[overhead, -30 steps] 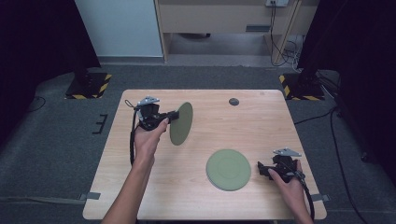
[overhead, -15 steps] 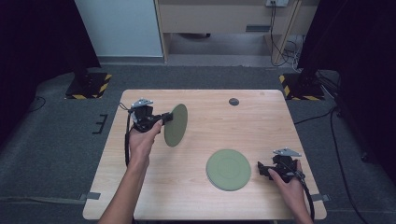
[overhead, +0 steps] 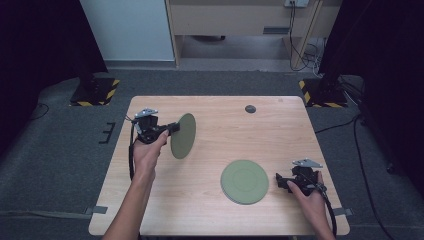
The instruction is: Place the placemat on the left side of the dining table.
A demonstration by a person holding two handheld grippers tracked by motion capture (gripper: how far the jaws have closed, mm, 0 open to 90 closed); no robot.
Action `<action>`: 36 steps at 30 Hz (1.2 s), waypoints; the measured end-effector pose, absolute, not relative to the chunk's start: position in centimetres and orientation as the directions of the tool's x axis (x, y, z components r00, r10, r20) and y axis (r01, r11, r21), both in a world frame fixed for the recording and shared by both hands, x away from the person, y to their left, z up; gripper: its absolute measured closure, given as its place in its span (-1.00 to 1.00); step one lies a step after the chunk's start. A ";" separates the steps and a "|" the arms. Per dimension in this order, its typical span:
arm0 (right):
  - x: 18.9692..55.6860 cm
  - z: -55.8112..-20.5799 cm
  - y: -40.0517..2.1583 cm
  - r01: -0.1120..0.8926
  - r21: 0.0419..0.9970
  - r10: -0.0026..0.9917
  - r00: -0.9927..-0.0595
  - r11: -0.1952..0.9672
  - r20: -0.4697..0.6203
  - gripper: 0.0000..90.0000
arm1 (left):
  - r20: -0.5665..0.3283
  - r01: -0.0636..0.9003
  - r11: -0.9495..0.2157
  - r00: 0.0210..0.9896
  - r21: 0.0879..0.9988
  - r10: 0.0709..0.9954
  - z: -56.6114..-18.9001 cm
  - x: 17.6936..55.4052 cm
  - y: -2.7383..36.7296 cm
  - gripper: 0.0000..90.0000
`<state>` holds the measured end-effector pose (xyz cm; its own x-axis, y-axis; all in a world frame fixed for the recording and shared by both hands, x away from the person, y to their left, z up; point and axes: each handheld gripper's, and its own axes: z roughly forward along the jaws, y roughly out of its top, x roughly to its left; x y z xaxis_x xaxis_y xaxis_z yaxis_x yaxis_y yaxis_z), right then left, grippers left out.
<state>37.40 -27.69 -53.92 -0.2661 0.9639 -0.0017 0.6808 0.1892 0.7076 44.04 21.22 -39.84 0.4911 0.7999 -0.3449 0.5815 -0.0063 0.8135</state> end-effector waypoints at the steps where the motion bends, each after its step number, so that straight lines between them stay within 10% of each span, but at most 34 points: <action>1: 37.4 -53.9 -27.7 0.681 0.707 0.964 -0.266 0.189 -0.001 -0.98 | -0.346 0.583 -0.006 0.490 0.812 0.800 -39.9 44.0 21.3 0.90; 36: 37.4 -53.9 -27.7 0.681 0.708 0.964 -0.266 0.189 -0.002 -0.98 | -0.353 0.608 0.023 0.429 0.794 0.832 -42.0 43.3 24.6 0.90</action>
